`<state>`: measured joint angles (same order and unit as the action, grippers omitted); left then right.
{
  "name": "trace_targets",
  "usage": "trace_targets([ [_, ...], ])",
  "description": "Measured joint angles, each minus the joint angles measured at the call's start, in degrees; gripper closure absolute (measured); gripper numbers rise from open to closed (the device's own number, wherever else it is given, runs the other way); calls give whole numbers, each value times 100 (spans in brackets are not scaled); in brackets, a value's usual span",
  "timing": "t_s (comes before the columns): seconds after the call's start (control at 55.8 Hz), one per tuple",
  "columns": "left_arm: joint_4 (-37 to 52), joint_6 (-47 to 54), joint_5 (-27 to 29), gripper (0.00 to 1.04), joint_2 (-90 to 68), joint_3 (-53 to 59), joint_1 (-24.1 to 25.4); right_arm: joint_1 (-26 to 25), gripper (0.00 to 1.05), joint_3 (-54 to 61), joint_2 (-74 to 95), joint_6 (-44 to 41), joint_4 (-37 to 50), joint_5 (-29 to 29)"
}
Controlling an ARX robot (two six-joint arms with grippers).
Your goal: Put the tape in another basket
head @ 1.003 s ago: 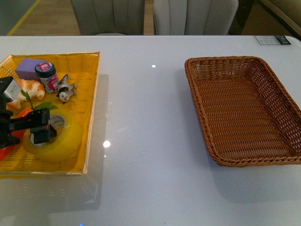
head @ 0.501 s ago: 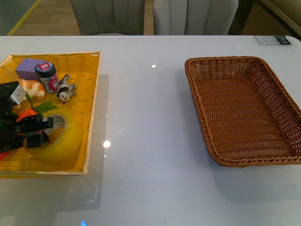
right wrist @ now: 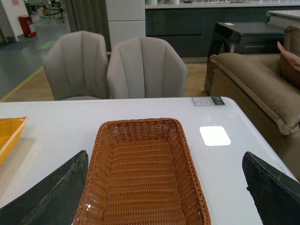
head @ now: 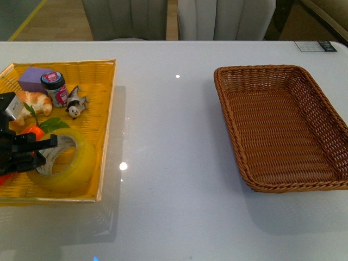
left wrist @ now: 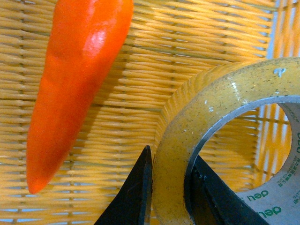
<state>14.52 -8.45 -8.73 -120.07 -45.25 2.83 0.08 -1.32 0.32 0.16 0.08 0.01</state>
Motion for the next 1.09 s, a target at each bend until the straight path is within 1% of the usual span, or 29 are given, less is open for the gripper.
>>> trace_targets([
  [0.179,-175,-9,-225,90,822,181,-24,0,9,0,0,0,0,0],
  [0.269,-396,-83,-345,90,1506,238,-155,0,9,0,0,0,0,0],
  [0.358,-645,-140,-369,90,2135,240,-538,0,9,0,0,0,0,-2],
  [0.501,-992,-201,-280,90,2813,138,-1438,0,9,0,0,0,0,0],
  [0.68,-1220,-273,-2,90,3086,-240,-2374,0,9,0,0,0,0,0],
  [0.77,-1322,-291,166,90,3095,-426,-2732,0,9,0,0,0,0,0],
  [0.949,-1436,-321,328,90,3095,-573,-3174,0,9,0,0,0,0,0],
  [1.092,-1521,-323,374,90,3095,-581,-3342,0,9,0,0,0,0,0],
])
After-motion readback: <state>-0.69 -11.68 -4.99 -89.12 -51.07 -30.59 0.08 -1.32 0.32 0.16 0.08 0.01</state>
